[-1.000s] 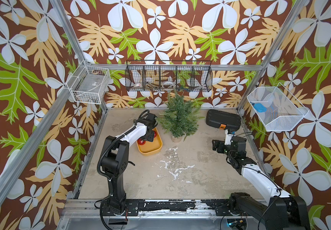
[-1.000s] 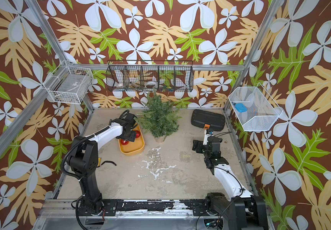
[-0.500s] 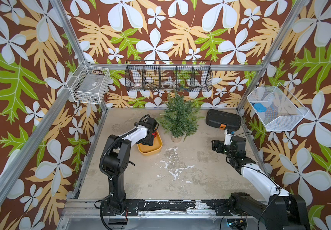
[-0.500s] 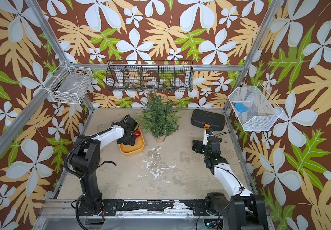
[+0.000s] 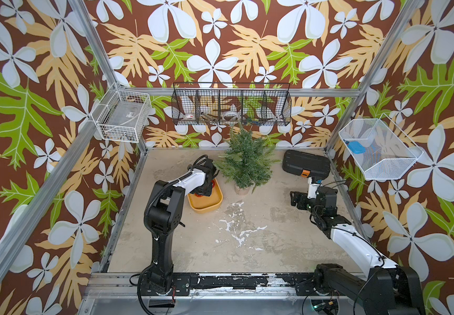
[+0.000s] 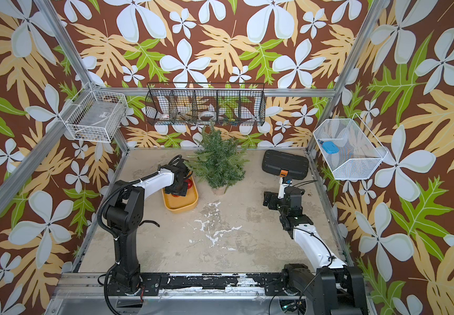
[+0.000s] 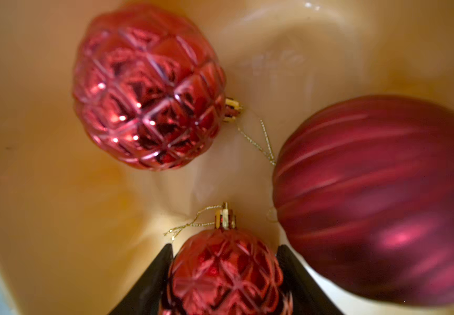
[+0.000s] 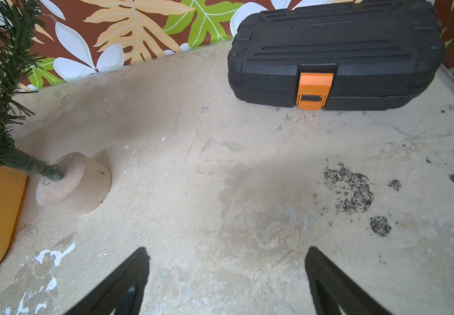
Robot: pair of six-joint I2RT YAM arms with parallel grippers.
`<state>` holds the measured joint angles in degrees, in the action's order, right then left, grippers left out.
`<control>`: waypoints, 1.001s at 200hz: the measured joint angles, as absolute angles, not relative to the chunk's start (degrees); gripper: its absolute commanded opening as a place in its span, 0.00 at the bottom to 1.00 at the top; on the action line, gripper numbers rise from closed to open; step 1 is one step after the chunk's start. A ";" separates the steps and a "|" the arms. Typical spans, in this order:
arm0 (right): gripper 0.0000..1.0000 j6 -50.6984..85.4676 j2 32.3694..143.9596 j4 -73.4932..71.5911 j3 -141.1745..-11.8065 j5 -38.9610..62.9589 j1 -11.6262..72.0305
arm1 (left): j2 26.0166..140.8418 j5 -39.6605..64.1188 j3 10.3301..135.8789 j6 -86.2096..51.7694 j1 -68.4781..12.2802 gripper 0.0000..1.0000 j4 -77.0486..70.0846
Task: Decorate the small christmas tree with ornaments
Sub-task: Pick up an ornament from the container.
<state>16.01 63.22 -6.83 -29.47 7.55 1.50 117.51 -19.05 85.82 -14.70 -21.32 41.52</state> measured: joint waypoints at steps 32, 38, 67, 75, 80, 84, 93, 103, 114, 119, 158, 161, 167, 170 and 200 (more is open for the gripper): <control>0.91 16.01 63.22 -6.85 -29.47 7.53 1.50 | 114.61 -19.05 84.64 -14.61 -21.32 0.55 41.54; 0.91 16.01 63.20 -6.85 -29.47 7.55 1.50 | 113.69 -19.05 84.27 -14.39 -21.32 0.55 41.47; 0.90 16.01 62.43 -6.68 -29.58 7.84 1.50 | 107.07 -18.96 81.93 -13.41 -21.34 0.56 41.08; 0.90 16.03 61.93 -6.24 -29.82 8.25 1.50 | 104.77 -18.63 81.19 -13.19 -21.32 0.56 40.60; 0.90 16.08 61.58 -5.96 -30.04 8.67 1.50 | 103.18 -18.26 80.62 -13.04 -21.32 0.56 40.34; 0.90 16.16 61.32 -5.78 -30.20 8.88 1.50 | 101.84 -17.87 80.16 -12.91 -21.32 0.56 40.14; 0.90 16.34 60.36 -4.99 -30.72 9.23 1.50 | 98.72 -16.80 79.07 -12.08 -21.32 0.56 39.59; 0.90 16.73 59.09 -4.21 -31.31 10.04 1.50 | 95.00 -15.11 77.73 -11.62 -21.32 0.56 38.72; 0.90 17.78 57.60 -3.33 -32.12 11.16 1.50 | 90.45 -12.38 75.94 -10.41 -21.32 0.56 36.77; 0.90 17.85 56.88 -2.87 -32.64 11.94 1.50 | 88.42 -10.96 74.98 -9.89 -21.32 0.55 35.77; 0.88 19.31 52.31 1.56 -38.54 19.22 1.56 | 74.41 3.03 68.07 -6.44 -21.34 0.53 26.94; 0.88 19.33 52.10 1.96 -39.16 19.90 1.56 | 73.56 4.25 67.66 -6.02 -21.34 0.53 26.20; 0.88 19.51 51.64 2.81 -40.58 21.50 1.63 | 71.70 7.16 66.72 -5.63 -21.34 0.52 24.51; 0.87 19.51 51.48 3.14 -41.21 22.24 1.65 | 70.98 8.43 66.32 -5.61 -21.34 0.52 23.86; 0.85 20.62 50.46 6.92 -48.27 30.22 2.39 | 64.84 23.35 62.72 -3.31 -21.34 0.48 15.92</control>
